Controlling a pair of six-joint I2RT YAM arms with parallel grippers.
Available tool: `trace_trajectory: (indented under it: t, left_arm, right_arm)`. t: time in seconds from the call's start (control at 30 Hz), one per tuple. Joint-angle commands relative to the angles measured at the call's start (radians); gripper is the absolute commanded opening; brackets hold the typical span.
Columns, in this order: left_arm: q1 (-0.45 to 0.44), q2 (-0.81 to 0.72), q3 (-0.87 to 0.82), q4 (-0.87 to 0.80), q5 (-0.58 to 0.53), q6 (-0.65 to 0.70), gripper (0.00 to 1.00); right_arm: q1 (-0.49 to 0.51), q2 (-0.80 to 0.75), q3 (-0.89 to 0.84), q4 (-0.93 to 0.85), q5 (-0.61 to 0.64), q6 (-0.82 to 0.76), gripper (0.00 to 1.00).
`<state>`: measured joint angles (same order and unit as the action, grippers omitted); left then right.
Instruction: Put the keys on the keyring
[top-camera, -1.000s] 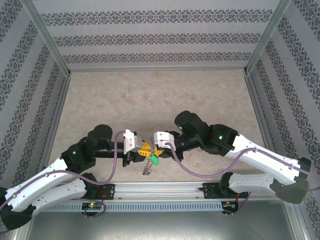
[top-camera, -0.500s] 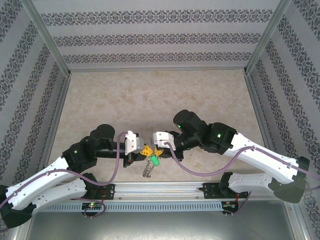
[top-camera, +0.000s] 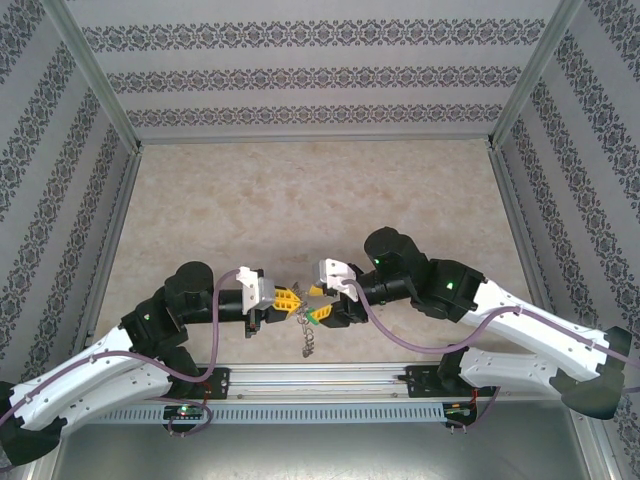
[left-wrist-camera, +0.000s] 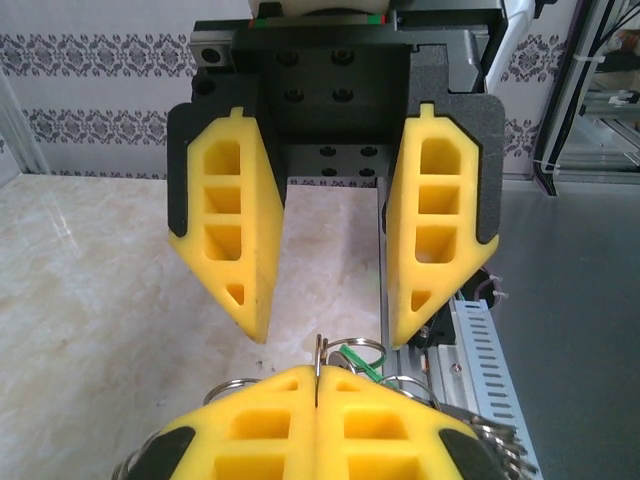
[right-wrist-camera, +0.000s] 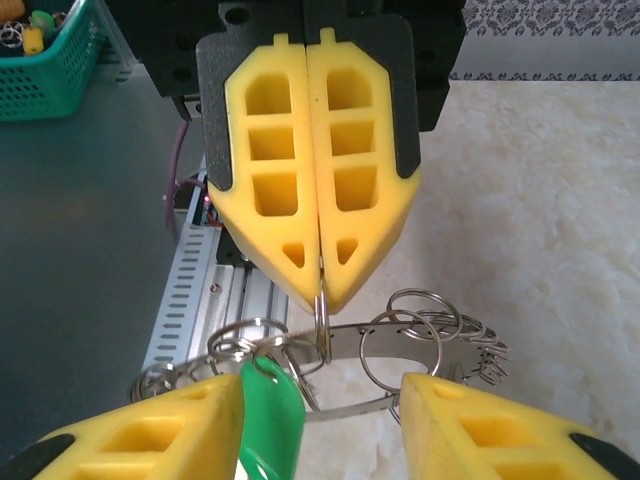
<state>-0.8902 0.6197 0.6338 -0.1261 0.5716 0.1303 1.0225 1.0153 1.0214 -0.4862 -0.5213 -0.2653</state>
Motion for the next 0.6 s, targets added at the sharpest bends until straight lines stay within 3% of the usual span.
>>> trace_trajectory:
  t: [0.0,0.57]
  left_arm:
    - [-0.013,-0.018,-0.004,0.106,-0.005,-0.021,0.0]
    - [-0.014,-0.059,-0.027,0.117,-0.051,-0.012,0.0]
  right_arm:
    - [-0.012,0.008,-0.002,0.084,-0.047,0.051,0.43]
    - [-0.012,0.017,-0.018,0.066,0.03,0.066,0.33]
